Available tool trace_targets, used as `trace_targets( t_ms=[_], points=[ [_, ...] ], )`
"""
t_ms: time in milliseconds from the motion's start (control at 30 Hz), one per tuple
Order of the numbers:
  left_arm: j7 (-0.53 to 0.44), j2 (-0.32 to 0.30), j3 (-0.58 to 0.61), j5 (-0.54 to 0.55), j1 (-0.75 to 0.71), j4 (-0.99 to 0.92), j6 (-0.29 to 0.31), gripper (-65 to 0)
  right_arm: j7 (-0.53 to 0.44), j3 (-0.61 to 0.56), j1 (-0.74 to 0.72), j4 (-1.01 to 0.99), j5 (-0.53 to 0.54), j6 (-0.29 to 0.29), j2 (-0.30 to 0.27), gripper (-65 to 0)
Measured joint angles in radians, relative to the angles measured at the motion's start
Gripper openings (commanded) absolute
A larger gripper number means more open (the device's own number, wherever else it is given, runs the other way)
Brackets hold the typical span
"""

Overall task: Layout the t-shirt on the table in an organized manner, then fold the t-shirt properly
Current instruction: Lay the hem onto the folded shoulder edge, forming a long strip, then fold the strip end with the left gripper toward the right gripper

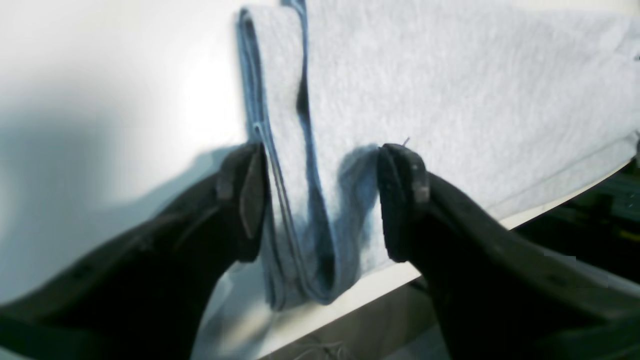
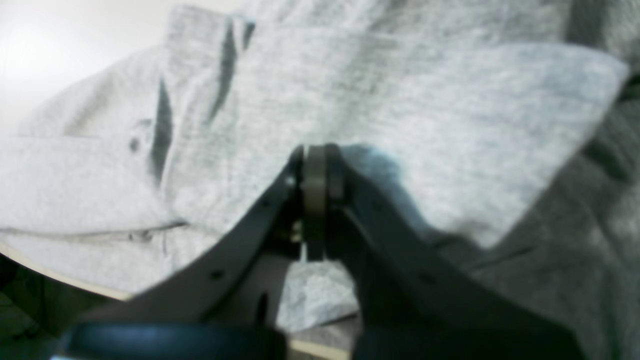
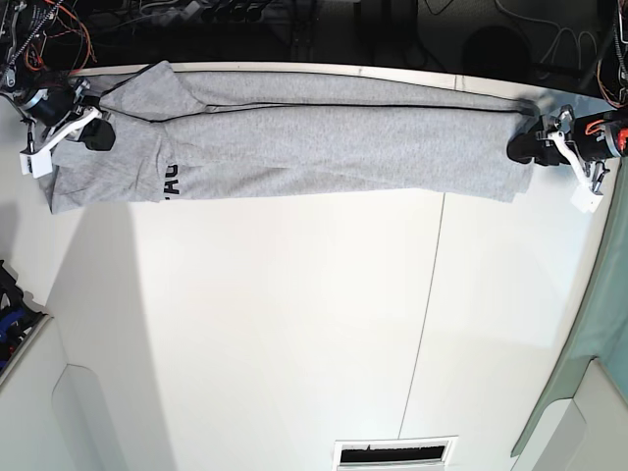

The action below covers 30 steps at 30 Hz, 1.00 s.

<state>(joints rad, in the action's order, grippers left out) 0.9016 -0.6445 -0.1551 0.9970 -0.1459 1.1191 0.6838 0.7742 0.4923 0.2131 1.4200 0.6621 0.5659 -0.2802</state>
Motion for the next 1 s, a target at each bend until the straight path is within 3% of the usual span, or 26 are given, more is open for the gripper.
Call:
trace_targets(
  t_ms=[167, 333, 400, 533, 733, 1000],
  points=[
    [-0.004, 0.005, -0.003, -0.001, 0.003, -0.016, -0.002, -27.4, 0.000, 0.000, 0.000, 0.000, 0.000, 0.000, -0.002, -65.0],
    [0.063, 0.011, -0.001, 0.079, 0.005, -0.016, 0.013, -28.0, 0.000, 0.000, 0.000, 0.000, 0.000, 0.000, -0.002, -65.0],
    [0.082, 0.016, 0.000, 0.102, 0.005, -0.016, 0.014, -35.9, 0.000, 0.000, 0.000, 0.000, 0.000, 0.000, -0.002, -65.0],
    [0.095, 0.031, 0.003, 0.099, 0.002, -0.020, 0.012, -65.0, 0.000, 0.000, 0.000, 0.000, 0.000, 0.000, -0.002, -65.0],
    [-0.007, 0.018, 0.007, 0.103, -0.002, -0.005, 0.009, -65.0, 0.000, 0.000, 0.000, 0.000, 0.023, 0.000, -0.002, -65.0],
    [0.050, -0.107, 0.007, 0.104, 0.044, 0.087, 0.008, -65.0, 0.000, 0.000, 0.000, 0.001, 0.074, 0.000, -0.002, -65.0]
  ],
)
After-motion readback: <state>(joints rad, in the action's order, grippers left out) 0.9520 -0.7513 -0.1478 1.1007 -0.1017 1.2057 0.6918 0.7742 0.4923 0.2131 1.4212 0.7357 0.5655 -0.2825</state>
